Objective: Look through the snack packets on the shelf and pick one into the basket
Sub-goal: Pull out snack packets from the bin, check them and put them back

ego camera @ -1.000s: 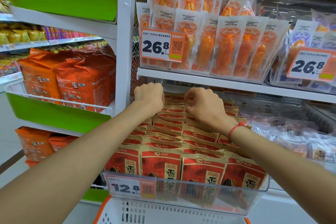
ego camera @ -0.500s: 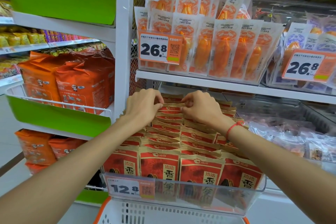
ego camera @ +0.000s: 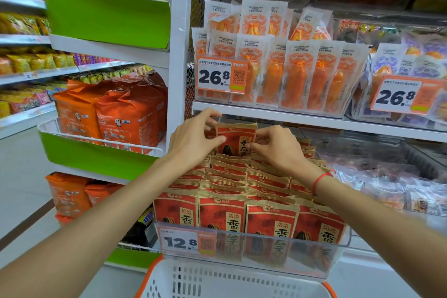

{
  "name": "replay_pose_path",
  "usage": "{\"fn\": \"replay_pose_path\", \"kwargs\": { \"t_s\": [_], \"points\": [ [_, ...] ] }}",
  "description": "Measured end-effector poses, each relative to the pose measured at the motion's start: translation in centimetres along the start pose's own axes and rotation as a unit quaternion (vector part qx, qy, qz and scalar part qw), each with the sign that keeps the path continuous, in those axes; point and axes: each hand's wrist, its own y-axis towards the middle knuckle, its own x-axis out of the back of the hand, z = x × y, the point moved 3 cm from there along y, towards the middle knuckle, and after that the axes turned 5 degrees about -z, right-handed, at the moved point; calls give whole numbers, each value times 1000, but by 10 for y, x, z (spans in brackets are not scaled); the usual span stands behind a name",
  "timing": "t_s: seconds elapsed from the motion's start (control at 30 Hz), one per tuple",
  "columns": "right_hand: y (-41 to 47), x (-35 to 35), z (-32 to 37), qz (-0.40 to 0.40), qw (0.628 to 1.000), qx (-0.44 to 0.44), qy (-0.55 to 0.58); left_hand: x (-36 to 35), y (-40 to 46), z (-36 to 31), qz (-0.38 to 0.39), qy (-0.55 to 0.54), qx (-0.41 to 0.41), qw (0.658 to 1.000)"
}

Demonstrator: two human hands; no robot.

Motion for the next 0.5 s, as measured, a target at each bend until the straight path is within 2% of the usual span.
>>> {"fn": "replay_pose_path", "kwargs": {
  "t_s": [0.1,0.2,0.33,0.5],
  "points": [
    [-11,11,7,-35,999,28,9,-3,-9,1,33,-8,32,999],
    [-24,25,17,-76,995,44,39,7,-19,-6,-8,-44,36,998],
    [-47,52,36,-130,981,57,134,30,-39,-28,-65,-147,16,987],
    [-88,72,57,-133,959,67,243,54,-72,-49,-63,-211,-11,975]
  ]
}}
